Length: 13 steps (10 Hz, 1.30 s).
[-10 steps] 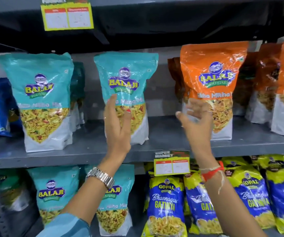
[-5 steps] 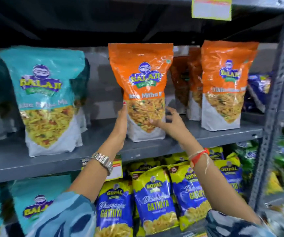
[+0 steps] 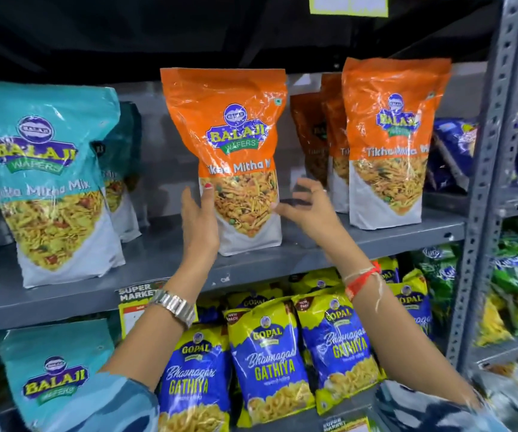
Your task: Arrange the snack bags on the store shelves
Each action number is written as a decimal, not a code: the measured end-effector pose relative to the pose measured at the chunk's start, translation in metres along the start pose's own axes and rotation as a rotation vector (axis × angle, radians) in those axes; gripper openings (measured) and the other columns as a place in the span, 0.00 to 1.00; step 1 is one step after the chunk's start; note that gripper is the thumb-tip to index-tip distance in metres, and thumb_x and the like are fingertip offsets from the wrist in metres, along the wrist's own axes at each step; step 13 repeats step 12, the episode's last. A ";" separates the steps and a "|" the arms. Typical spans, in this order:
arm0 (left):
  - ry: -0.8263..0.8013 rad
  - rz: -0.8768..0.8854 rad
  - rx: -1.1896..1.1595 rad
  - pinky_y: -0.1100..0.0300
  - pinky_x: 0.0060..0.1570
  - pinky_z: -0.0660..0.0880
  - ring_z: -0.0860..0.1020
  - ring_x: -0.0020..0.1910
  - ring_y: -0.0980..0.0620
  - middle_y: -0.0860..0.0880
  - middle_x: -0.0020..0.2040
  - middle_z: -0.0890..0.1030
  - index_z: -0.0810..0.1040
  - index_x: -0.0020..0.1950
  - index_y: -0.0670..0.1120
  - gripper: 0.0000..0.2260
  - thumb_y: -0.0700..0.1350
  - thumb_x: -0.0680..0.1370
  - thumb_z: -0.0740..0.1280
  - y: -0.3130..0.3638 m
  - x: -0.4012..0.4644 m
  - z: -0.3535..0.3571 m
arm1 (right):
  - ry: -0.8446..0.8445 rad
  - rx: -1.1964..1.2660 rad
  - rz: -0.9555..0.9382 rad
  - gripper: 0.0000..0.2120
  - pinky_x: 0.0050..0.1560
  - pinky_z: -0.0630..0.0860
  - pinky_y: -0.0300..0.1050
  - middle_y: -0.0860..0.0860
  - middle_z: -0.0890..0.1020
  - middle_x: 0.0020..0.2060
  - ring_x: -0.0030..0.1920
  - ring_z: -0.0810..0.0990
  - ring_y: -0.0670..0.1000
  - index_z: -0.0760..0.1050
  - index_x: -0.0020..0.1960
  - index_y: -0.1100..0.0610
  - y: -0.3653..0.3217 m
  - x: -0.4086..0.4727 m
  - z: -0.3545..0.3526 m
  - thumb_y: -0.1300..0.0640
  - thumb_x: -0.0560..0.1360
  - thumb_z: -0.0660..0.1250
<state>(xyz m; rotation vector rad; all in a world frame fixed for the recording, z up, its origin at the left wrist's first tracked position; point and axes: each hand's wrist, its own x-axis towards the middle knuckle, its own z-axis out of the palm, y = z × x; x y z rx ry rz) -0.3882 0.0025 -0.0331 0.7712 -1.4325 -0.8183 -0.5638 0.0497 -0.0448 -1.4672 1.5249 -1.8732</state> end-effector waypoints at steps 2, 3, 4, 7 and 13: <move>0.142 0.570 0.014 0.49 0.68 0.63 0.65 0.68 0.50 0.45 0.68 0.68 0.64 0.68 0.44 0.19 0.46 0.78 0.58 0.022 -0.031 0.026 | 0.433 0.086 -0.131 0.18 0.50 0.76 0.49 0.58 0.80 0.54 0.49 0.79 0.52 0.71 0.55 0.51 -0.015 0.001 -0.074 0.60 0.68 0.72; 0.001 0.658 -0.055 0.52 0.66 0.67 0.69 0.65 0.54 0.50 0.63 0.72 0.67 0.66 0.46 0.17 0.46 0.77 0.58 0.030 -0.035 0.060 | 0.624 -0.021 -0.107 0.15 0.51 0.77 0.49 0.58 0.80 0.55 0.49 0.80 0.52 0.72 0.53 0.52 -0.010 0.004 -0.108 0.58 0.68 0.70; -0.236 0.512 -0.131 0.73 0.55 0.67 0.72 0.58 0.63 0.49 0.61 0.75 0.66 0.65 0.50 0.17 0.49 0.77 0.58 0.037 -0.032 0.106 | 0.729 -0.233 -0.045 0.22 0.56 0.74 0.56 0.57 0.77 0.59 0.58 0.77 0.59 0.69 0.60 0.55 0.002 0.010 -0.131 0.52 0.68 0.70; -0.608 -0.416 -0.293 0.48 0.66 0.63 0.65 0.69 0.43 0.46 0.72 0.64 0.60 0.71 0.49 0.28 0.62 0.76 0.52 0.042 -0.019 0.202 | 0.440 -0.280 0.025 0.36 0.58 0.69 0.50 0.53 0.74 0.66 0.63 0.73 0.56 0.57 0.73 0.51 0.029 0.017 -0.163 0.44 0.71 0.68; -0.558 -0.065 -0.197 0.60 0.64 0.55 0.59 0.72 0.50 0.49 0.75 0.60 0.54 0.73 0.49 0.25 0.58 0.78 0.50 0.047 -0.026 0.192 | 0.805 0.093 -0.299 0.21 0.54 0.75 0.47 0.58 0.79 0.55 0.52 0.77 0.50 0.71 0.60 0.54 -0.024 -0.008 -0.168 0.53 0.70 0.71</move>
